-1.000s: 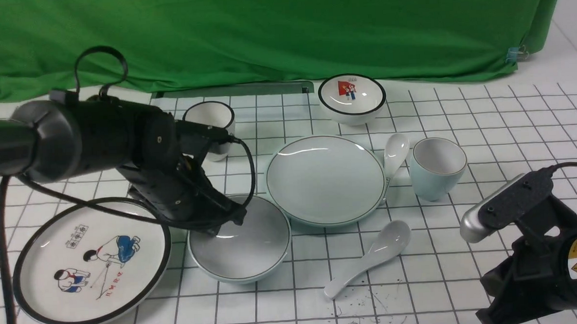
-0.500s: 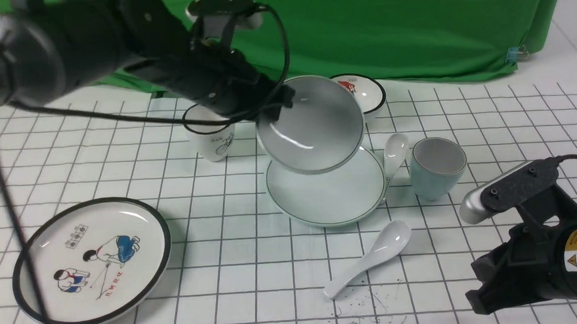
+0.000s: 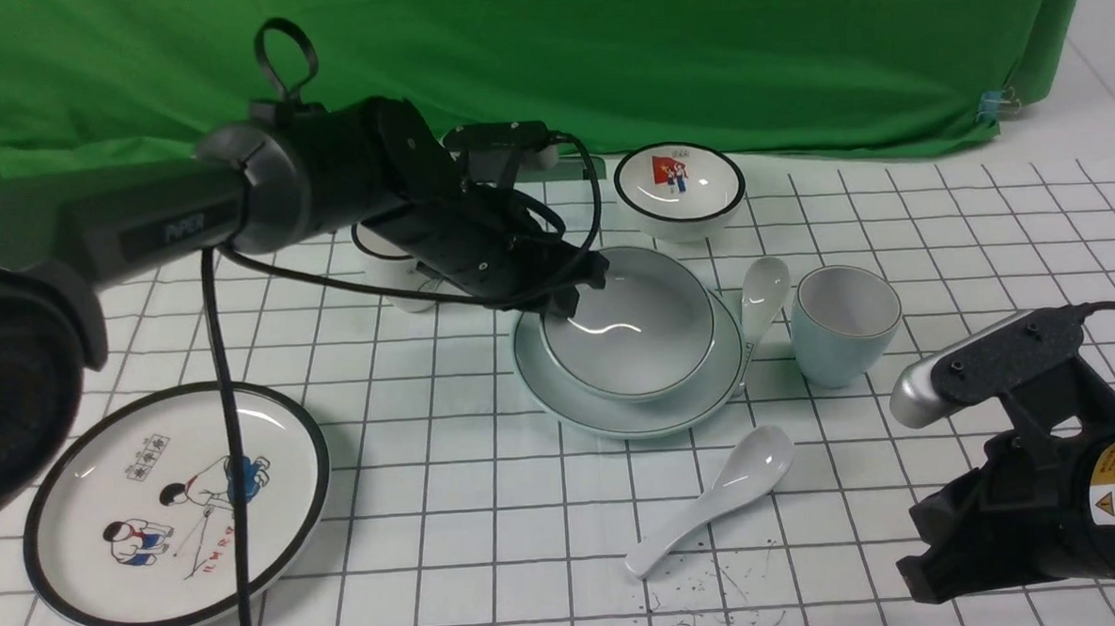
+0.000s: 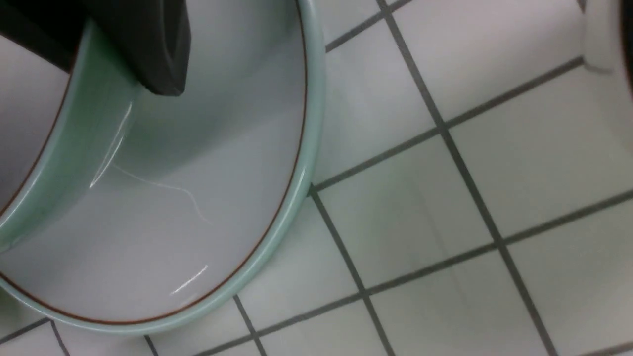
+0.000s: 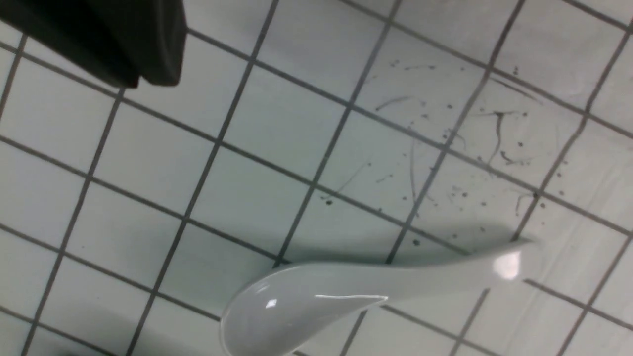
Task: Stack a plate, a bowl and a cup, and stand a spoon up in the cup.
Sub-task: Use the left arm to put the blue rice bowl into the blue large plate in the middle
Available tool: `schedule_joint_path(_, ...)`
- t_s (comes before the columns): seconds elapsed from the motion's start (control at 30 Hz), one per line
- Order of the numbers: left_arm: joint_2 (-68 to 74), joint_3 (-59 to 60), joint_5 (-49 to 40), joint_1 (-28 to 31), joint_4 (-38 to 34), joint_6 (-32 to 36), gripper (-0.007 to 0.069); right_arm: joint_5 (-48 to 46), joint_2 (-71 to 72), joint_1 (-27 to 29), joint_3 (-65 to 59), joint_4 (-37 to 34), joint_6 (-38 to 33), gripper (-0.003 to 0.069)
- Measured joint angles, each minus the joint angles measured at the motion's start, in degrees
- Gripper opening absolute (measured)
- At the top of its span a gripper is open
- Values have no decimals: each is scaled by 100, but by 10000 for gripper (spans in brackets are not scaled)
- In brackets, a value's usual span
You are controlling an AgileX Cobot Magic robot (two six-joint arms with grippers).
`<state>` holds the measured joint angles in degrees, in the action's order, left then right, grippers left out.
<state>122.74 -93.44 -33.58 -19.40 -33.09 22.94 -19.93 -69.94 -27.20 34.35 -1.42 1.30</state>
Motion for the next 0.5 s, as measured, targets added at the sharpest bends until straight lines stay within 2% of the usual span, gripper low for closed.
schedule_joint_path(0.13,2,-5,54,-5,0,13,23,17,0,0,0,0,0,85)
schedule_joint_path(0.23,2,-15,85,-10,12,13,86,17,0,0,0,0,-7,96)
schedule_joint_path(0.3,2,-26,64,-10,49,58,188,17,0,0,0,0,-90,130)
schedule_joint_path(0.33,2,-26,48,-10,54,58,196,17,0,0,0,0,-91,134)
schedule_joint_path(0.37,2,-42,-12,-10,88,82,262,-48,0,0,59,6,-130,180)
schedule_joint_path(0.5,-90,-303,-620,-5,559,-213,392,-574,-32,104,653,11,-130,314)
